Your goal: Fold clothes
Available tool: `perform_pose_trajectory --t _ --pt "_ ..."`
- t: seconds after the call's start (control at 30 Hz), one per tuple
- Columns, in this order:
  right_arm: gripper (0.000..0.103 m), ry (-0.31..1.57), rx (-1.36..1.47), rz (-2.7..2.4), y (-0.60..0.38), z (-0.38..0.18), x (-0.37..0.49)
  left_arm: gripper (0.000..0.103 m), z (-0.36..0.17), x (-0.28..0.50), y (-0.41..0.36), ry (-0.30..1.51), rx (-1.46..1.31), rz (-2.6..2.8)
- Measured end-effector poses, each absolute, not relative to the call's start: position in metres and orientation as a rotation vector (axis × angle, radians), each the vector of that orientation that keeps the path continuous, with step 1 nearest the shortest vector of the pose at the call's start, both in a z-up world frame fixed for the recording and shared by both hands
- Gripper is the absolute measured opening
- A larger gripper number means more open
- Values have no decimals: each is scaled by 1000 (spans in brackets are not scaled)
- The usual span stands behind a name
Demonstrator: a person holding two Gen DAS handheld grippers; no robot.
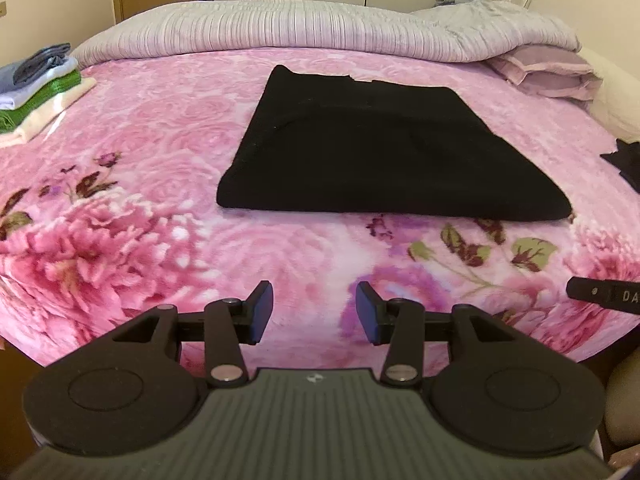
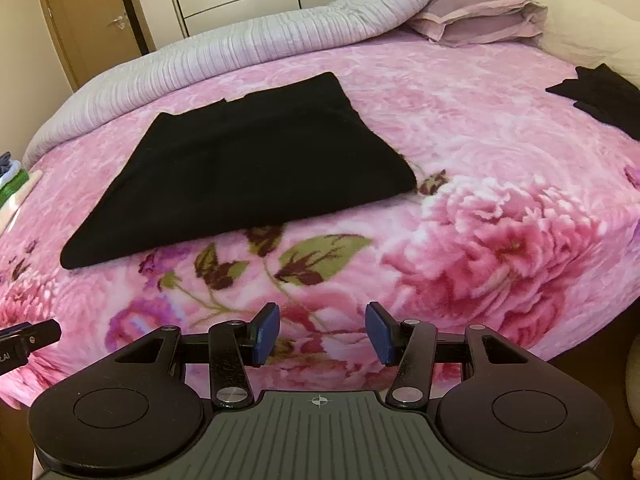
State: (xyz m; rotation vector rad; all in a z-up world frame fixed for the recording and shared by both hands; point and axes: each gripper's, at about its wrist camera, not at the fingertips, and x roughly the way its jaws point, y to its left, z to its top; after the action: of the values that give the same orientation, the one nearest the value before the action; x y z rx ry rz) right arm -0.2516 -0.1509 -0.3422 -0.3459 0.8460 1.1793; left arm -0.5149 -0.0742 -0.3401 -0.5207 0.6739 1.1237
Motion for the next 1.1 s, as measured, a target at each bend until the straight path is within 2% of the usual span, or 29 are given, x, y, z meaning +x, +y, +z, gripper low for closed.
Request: perform_pose_trajectory --t 0.47,0.6,0.67,0.8,0.93,1.1 --pt "52 834 -362 1167 -148 -344 -249 44 -350 -523 -63 631 -613 1109" --pt "52 838 -281 1168 -150 -347 -237 44 -354 -545 -47 492 -765 1070" --pt "52 853 -198 1168 -153 -350 -224 48 -357 -559 -37 394 -865 1045" --pt "52 959 -14 1180 -151 -358 -199 49 -374 -585 -13 173 -1130 974" --pt "52 1093 148 1192 -138 -371 -174 49 -393 -597 14 80 -1286 968" --pt "52 1218 325 1155 -113 -386 -143 51 -411 -600 52 70 -1351 1035"
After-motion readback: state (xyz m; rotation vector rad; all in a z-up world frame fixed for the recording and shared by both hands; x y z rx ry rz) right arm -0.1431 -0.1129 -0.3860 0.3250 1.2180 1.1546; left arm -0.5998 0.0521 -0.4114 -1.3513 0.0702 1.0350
